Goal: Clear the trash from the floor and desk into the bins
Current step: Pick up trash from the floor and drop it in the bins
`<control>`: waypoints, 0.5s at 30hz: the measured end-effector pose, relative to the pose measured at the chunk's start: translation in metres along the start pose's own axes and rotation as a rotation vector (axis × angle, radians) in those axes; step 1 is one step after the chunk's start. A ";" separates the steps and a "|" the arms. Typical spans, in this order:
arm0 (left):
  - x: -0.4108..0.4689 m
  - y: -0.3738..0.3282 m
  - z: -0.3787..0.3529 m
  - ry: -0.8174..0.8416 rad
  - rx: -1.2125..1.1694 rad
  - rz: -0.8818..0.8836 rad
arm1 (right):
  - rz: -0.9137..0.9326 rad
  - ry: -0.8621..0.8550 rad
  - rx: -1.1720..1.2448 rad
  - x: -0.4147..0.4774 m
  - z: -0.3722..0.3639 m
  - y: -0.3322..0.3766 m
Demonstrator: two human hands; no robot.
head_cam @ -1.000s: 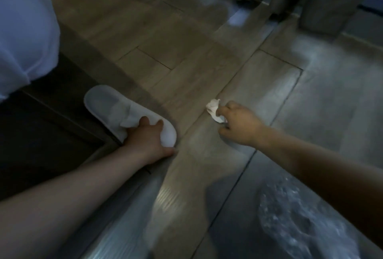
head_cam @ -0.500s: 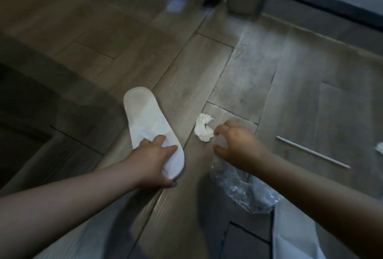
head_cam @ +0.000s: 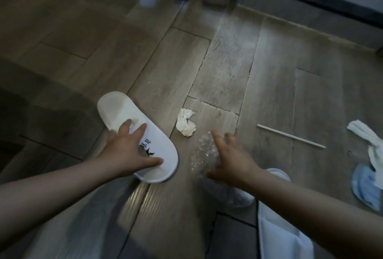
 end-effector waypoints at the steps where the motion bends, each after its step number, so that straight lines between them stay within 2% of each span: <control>1: 0.000 -0.002 -0.005 0.015 0.009 -0.017 | 0.062 -0.039 0.010 -0.001 0.000 0.000; 4: -0.002 -0.008 -0.013 0.057 0.007 -0.104 | 0.090 -0.122 0.072 -0.002 0.006 -0.011; 9: -0.004 -0.013 -0.019 0.127 0.051 -0.190 | -0.051 -0.360 0.104 0.008 0.033 -0.049; 11: -0.002 -0.013 -0.020 0.129 0.066 -0.196 | -0.163 -0.360 0.074 0.015 0.039 -0.066; 15: -0.001 -0.014 -0.020 0.114 0.085 -0.218 | -0.369 -0.244 0.082 0.030 0.045 -0.095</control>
Point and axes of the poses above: each hand's wrist, its own x-axis towards the middle knuckle, its own z-axis out of the back of the hand, y = z × x, the point moved 5 cm from there along x, towards the middle knuckle, and after that the axes turned 15 degrees about -y, right-handed, at the moved point
